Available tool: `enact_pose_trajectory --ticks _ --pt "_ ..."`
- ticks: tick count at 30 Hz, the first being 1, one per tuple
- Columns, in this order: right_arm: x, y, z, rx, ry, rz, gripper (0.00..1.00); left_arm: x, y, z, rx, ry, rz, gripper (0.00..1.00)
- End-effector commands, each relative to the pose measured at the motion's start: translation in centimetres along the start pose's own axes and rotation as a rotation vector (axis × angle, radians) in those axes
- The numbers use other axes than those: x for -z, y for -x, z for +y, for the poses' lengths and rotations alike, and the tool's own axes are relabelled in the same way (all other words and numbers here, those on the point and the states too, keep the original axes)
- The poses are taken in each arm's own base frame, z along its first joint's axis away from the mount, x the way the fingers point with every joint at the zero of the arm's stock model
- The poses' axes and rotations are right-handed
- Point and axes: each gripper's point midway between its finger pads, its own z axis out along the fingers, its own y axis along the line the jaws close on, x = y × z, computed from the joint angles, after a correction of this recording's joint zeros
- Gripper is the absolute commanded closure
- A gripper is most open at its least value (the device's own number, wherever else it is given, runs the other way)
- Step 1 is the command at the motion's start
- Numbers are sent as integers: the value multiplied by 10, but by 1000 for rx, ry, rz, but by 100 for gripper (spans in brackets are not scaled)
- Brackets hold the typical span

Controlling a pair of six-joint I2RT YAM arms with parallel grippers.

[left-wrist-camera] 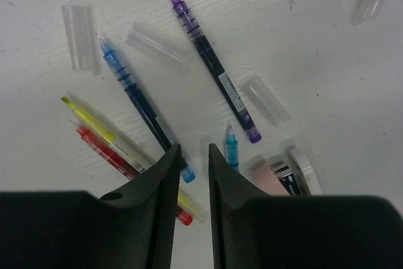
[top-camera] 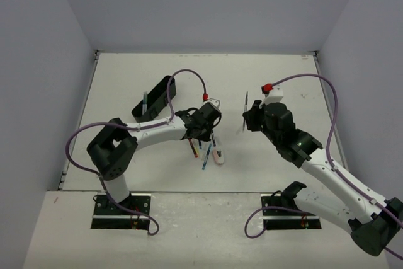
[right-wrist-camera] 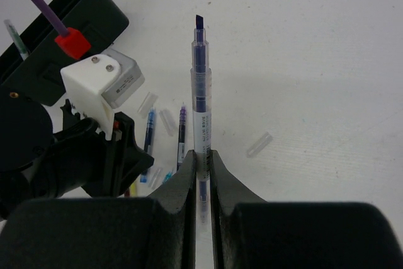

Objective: Sort the stationery into containers
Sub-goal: Pick up the pen cap from the center of the board.

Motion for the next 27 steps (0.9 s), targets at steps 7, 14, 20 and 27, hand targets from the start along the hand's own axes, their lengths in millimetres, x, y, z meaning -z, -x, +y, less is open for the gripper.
enact_pose_trajectory --ticks 7,14,20,27 --pt "-6 7 1 -6 -12 -20 100 -14 -3 -23 -43 -71 33 74" --pt "-7 6 3 -4 -4 -15 100 -16 -11 -19 -52 -54 43 72" --pt "-8 5 5 -3 7 -10 100 -22 -20 -14 -57 -35 66 72" --pt "-10 3 6 2 11 1 100 -29 -29 -13 -65 -32 89 74"
